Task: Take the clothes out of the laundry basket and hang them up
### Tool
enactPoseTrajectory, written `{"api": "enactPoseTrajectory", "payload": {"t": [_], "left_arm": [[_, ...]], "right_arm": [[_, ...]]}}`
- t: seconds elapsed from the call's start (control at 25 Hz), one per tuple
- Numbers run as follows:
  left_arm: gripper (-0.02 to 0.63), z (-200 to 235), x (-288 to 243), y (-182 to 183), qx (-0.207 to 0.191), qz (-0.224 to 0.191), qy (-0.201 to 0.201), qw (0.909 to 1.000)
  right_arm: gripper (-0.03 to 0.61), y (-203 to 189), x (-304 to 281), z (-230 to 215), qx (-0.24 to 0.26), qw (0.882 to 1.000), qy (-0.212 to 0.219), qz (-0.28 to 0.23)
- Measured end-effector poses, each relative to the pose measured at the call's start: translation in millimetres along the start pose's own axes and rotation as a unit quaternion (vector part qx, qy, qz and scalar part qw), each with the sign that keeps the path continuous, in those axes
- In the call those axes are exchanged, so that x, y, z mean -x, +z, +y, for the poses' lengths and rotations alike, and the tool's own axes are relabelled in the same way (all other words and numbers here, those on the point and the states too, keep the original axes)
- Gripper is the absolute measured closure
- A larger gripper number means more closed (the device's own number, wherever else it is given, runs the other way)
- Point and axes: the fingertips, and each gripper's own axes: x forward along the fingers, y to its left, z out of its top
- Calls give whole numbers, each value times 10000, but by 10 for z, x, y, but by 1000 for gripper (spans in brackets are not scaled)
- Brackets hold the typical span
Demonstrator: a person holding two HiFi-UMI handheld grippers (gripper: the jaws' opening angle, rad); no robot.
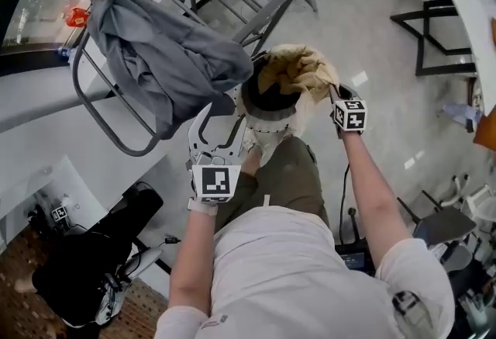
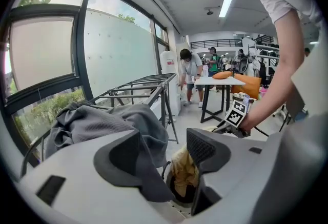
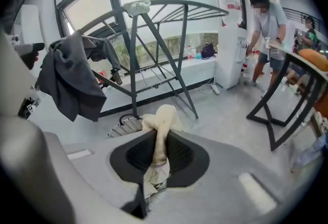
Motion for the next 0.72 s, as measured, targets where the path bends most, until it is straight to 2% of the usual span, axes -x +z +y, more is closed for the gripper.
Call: {"api": "enactPoseTrajectory", "payload": {"t": [0.12, 0.4, 0.6, 0.72], "left_arm": [[344, 2, 52, -10, 168, -42, -206, 9996], [344, -60, 69, 65, 125, -395, -930, 9948], [344, -171, -50, 86, 156, -517, -1484, 9874], [344, -352, -121, 186, 46, -517, -1904, 9803]], "right_arm": [[535, 322, 383, 185, 65, 9989, -69, -458], [535, 1218, 1458, 593, 112, 9855, -345, -1660], [535, 1866, 2324, 849, 257, 9642, -558, -2578], [535, 2242, 2898, 966, 443, 9467, -743, -3103]]}}
